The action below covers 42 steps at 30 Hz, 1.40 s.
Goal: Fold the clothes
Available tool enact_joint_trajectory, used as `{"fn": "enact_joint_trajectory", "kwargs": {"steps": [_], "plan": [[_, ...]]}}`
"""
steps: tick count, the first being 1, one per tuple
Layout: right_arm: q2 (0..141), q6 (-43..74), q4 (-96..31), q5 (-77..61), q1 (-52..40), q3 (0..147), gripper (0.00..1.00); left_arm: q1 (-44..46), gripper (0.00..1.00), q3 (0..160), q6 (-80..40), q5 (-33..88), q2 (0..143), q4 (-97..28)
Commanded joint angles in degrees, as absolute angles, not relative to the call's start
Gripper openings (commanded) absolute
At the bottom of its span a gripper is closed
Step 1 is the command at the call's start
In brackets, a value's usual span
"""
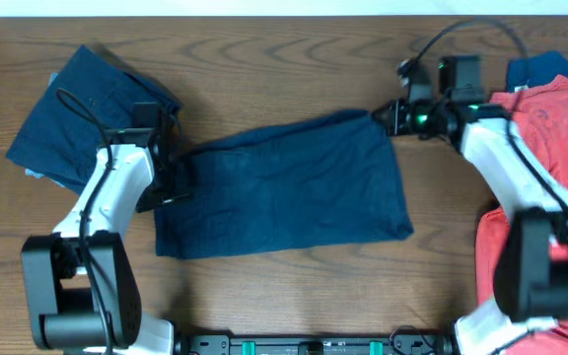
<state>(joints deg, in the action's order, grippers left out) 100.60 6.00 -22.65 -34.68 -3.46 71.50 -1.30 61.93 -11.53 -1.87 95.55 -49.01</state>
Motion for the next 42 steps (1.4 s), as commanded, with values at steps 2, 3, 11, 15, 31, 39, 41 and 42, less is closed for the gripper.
{"fn": "enact_joint_trajectory", "kwargs": {"steps": [2, 3, 11, 15, 31, 39, 41, 42], "plan": [[97.7, 9.8, -20.7, -29.8, -4.3, 71.9, 0.01, -1.3, 0.59, 63.0, -10.8, -2.0, 93.0, -48.6], [98.2, 10.3, -19.6, -28.6, -4.6, 71.9, 0.01, -1.3, 0.59, 63.0, -10.8, -2.0, 92.9, -48.5], [110.3, 10.4, -3.6, -19.5, -7.0, 71.9, 0.48, -1.3, 0.62, 63.0, -11.4, -0.3, 92.9, -48.4], [116.1, 10.5, -2.0, -15.9, -6.2, 71.9, 0.72, -1.3, 0.62, 63.0, -11.3, 3.6, 92.9, -48.4], [111.5, 7.6, -15.9, -26.9, 2.2, 71.9, 0.75, -1.3, 0.67, 63.0, -8.5, 2.5, 92.9, -39.2], [116.4, 10.5, -11.9, -23.4, 1.2, 71.9, 0.56, -1.3, 0.68, 63.0, -8.4, 2.5, 96.0, -33.9], [116.9, 10.5, -11.1, -23.4, 1.2, 71.9, 0.56, -1.3, 0.65, 63.0, -8.4, 2.5, 97.2, -33.2], [117.0, 10.5, -10.8, -23.4, 1.2, 71.9, 0.56, -1.3, 0.61, 63.0, -8.4, 2.5, 97.9, -32.8]]}}
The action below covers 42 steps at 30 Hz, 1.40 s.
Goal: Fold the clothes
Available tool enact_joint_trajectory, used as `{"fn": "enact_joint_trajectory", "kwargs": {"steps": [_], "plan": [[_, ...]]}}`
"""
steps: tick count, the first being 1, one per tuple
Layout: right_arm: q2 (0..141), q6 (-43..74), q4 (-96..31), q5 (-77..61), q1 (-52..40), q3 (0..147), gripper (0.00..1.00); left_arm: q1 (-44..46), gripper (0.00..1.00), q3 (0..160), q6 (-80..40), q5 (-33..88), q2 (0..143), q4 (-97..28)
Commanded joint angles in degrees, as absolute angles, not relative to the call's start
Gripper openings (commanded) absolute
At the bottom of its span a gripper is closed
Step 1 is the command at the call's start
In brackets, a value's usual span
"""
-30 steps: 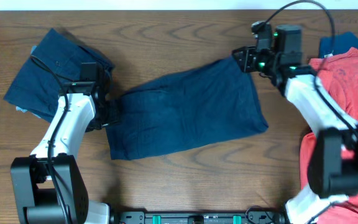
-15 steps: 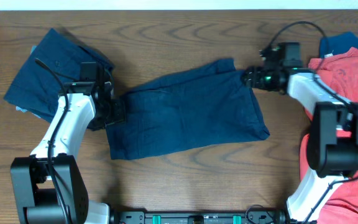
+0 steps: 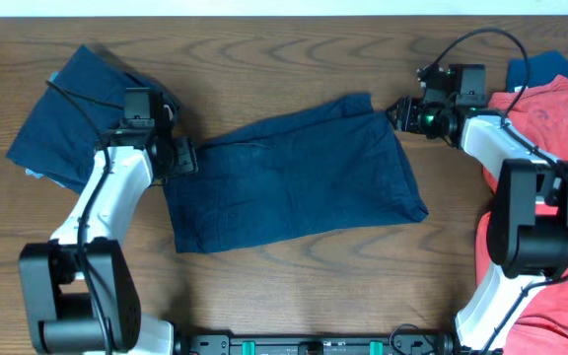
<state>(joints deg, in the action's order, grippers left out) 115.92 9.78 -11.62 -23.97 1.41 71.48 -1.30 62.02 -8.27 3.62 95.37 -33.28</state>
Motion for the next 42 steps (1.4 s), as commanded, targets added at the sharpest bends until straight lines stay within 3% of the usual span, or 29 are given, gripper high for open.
{"fn": "enact_joint_trajectory", "kwargs": {"steps": [1, 4, 7, 22, 24, 27, 30, 37, 42], "plan": [[117.1, 10.5, -10.3, -23.5, 1.1, 71.9, 0.55, -1.3, 0.57, 63.0, -8.4, 2.5, 98.5, -32.7], [117.2, 10.5, -9.4, -24.5, 0.8, 71.9, 0.55, -1.3, 0.38, 63.0, -8.4, 3.0, 100.5, -33.0], [117.5, 10.5, -9.4, -24.5, -0.1, 71.9, 0.57, -1.3, 0.26, 63.0, -8.4, 4.3, 102.2, -33.8], [121.0, 10.7, -6.0, -20.0, -4.0, 71.9, 0.58, -1.3, 0.31, 62.9, -8.4, 3.8, 103.1, -34.4], [121.6, 10.7, -4.9, -22.0, -4.0, 71.9, 0.51, -1.3, 0.31, 62.9, -8.4, 3.8, 103.1, -34.4], [121.7, 10.6, -2.3, -27.5, -4.1, 71.9, 0.3, -1.3, 0.31, 62.9, -8.4, 3.8, 103.1, -34.4], [120.9, 10.7, 0.8, -33.5, -3.7, 72.0, 0.01, -1.3, 0.31, 62.9, -8.4, 3.8, 103.1, -34.4], [112.4, 13.7, -2.8, -36.5, -2.0, 72.2, 0.01, -1.3, 0.31, 62.9, -8.4, 3.8, 103.1, -34.4], [103.3, 13.7, -5.4, -36.2, -2.4, 72.2, 0.01, -1.4, 0.25, 62.9, -8.4, 3.7, 102.4, -35.1]]}}
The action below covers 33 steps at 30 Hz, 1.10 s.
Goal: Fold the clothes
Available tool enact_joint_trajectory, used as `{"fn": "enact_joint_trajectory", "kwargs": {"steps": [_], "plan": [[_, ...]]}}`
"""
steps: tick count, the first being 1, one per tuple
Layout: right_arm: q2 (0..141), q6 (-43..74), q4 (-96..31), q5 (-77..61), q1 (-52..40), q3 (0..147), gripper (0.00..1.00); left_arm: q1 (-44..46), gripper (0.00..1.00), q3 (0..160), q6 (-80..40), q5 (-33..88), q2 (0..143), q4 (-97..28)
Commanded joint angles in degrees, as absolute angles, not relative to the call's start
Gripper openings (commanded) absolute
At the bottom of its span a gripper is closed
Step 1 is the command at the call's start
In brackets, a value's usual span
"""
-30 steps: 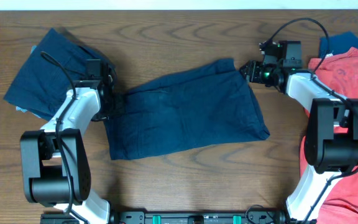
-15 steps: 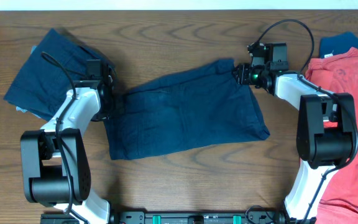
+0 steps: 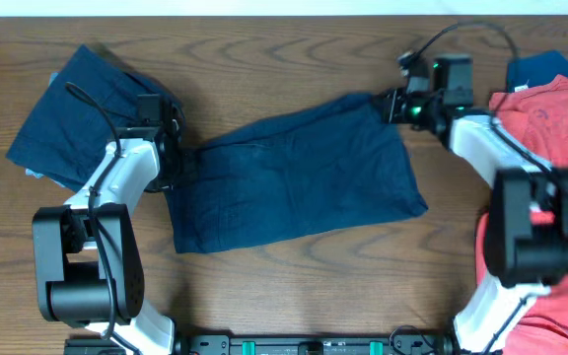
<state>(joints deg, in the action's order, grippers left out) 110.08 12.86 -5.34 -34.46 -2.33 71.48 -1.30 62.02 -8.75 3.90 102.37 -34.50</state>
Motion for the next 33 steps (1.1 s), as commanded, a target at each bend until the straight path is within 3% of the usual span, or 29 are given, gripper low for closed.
{"fn": "enact_joint_trajectory", "kwargs": {"steps": [1, 3, 7, 13, 23, 24, 25, 26, 27, 31, 33], "plan": [[101.9, 13.7, -5.4, -35.8, -2.5, 72.2, 0.01, -1.5, 0.25, 62.9, -8.4, 3.6, 101.9, -35.5], [99.5, 13.7, -5.4, -33.9, -2.9, 72.2, 0.01, -1.8, 0.23, 62.9, -8.4, 3.3, 101.0, -36.2], [97.3, 13.7, -4.8, -29.9, -3.8, 72.2, 0.01, -2.9, 0.06, 62.9, -8.4, 3.4, 99.3, -37.6], [100.2, 13.7, -2.0, -24.1, -6.1, 72.2, 0.01, -3.3, 0.06, 62.9, -8.4, 3.4, 99.2, -37.7], [118.3, 18.0, 20.9, -15.8, -8.6, 72.2, 0.06, -3.3, 0.06, 62.9, -9.9, 3.4, 99.2, -36.9], [120.3, 19.9, 21.8, -14.2, -8.5, 72.2, 0.11, -3.3, 0.07, 62.9, -10.2, 3.4, 99.2, -36.7], [121.6, 20.3, 22.4, -13.4, -8.5, 72.2, 0.27, -3.3, 0.08, 62.9, -10.2, 3.4, 99.2, -36.6], [122.8, 20.3, 22.5, -12.9, -8.4, 72.2, 0.54, -3.3, 0.11, 62.9, -10.4, 3.4, 99.2, -36.5], [123.8, 20.3, 22.4, -12.6, -8.2, 72.2, 0.68, -3.3, 0.17, 62.9, -10.4, 3.4, 99.2, -36.5], [123.0, 17.5, 17.3, -14.6, -6.2, 72.2, 0.79, -3.3, 0.34, 62.9, -10.3, 3.4, 99.2, -36.8], [121.2, 15.9, 14.0, -17.8, -4.8, 72.2, 0.82, -3.3, 0.37, 62.9, -10.3, 3.4, 99.2, -37.3]]}}
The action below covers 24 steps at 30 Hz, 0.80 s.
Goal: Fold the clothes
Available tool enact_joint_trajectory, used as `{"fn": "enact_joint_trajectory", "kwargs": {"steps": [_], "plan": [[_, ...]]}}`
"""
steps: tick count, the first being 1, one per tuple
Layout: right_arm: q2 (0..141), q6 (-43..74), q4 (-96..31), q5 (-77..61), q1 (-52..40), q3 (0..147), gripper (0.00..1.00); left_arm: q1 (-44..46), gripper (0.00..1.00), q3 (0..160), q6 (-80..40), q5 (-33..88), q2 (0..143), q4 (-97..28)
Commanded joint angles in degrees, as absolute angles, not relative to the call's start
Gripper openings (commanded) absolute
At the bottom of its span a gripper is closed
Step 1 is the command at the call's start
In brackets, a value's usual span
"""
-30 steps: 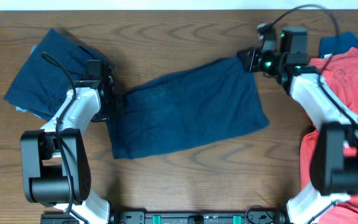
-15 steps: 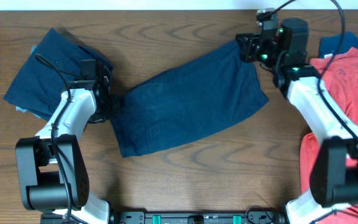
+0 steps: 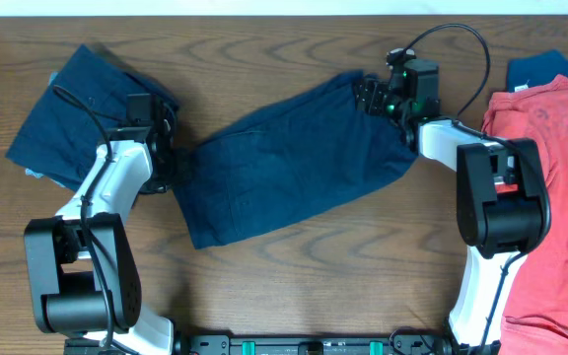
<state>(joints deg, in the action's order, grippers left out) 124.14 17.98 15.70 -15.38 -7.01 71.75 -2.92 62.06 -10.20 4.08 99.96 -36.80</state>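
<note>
A dark navy garment (image 3: 294,168) lies spread across the middle of the table, slanting from lower left to upper right. My left gripper (image 3: 177,164) sits at its left edge and appears shut on the cloth there. At the upper right corner my right gripper (image 3: 367,95) rests on the bunched fabric and also appears shut on it. The fingertips themselves are mostly hidden by the gripper bodies and the dark cloth.
A folded pile of navy clothes (image 3: 77,110) lies at the back left, just behind the left arm. A red garment (image 3: 550,197) covers the right side, with a blue piece (image 3: 538,67) behind it. Cables loop above the right arm.
My right gripper has moved left and slightly back with the garment's upper right corner. The cloth now lies narrower and more diagonal, its lower edge pulled up. The left gripper has barely moved.
At first the garment lay nearly level, with a gripper at each upper corner. Then both grippers were further back and the cloth tilted up on the right. It stayed much the same a moment later, and now it is skewed into a narrower diagonal strip.
</note>
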Motion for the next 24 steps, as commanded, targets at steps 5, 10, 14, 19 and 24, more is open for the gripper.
{"fn": "enact_joint_trajectory", "kwargs": {"steps": [5, 10, 14, 19, 24], "plan": [[114.6, 14.0, 0.6, -22.9, -0.2, 72.2, 0.87, -3.3, 0.47, 62.9, -10.3, 3.4, 99.2, -38.3], [110.1, 11.0, -12.2, -23.7, 4.0, 72.2, 0.85, -3.2, 0.52, 62.9, -9.9, 3.4, 99.2, -38.0], [110.5, 6.2, -22.2, -24.9, 4.5, 72.2, 0.88, -3.1, 0.57, 62.9, -9.3, 3.7, 99.2, -37.9], [112.1, 1.7, -30.9, -23.8, 3.2, 71.9, 0.77, -3.1, 0.57, 62.1, -6.5, 10.7, 99.3, -37.4], [114.6, 1.0, -32.4, -21.6, 1.7, 70.9, 0.46, -3.1, 0.54, 60.2, -6.0, 11.2, 99.7, -35.5]]}}
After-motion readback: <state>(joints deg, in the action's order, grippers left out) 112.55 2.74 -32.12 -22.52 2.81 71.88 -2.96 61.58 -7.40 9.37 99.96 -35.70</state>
